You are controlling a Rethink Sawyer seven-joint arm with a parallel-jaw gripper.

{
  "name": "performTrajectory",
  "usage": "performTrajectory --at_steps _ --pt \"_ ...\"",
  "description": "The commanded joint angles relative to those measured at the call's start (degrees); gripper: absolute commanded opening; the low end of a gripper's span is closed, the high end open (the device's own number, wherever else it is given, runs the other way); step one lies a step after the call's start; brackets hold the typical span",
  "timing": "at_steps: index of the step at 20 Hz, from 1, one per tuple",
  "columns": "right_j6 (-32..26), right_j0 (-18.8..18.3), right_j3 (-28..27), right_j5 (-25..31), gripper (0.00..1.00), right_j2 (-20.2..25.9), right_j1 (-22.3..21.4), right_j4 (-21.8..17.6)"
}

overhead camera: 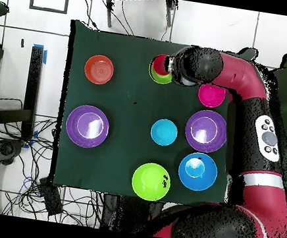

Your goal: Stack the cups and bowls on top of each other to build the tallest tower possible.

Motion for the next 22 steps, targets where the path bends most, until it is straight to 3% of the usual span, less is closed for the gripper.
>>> performTrajectory --at_steps 1,22 --pt "-15.27 0.99 0.50 1.66 0.00 1.53 0.31 -4.08" --pt "-15.33 0.50 0.60 0.93 0.00 1.59 0.61 -4.72"
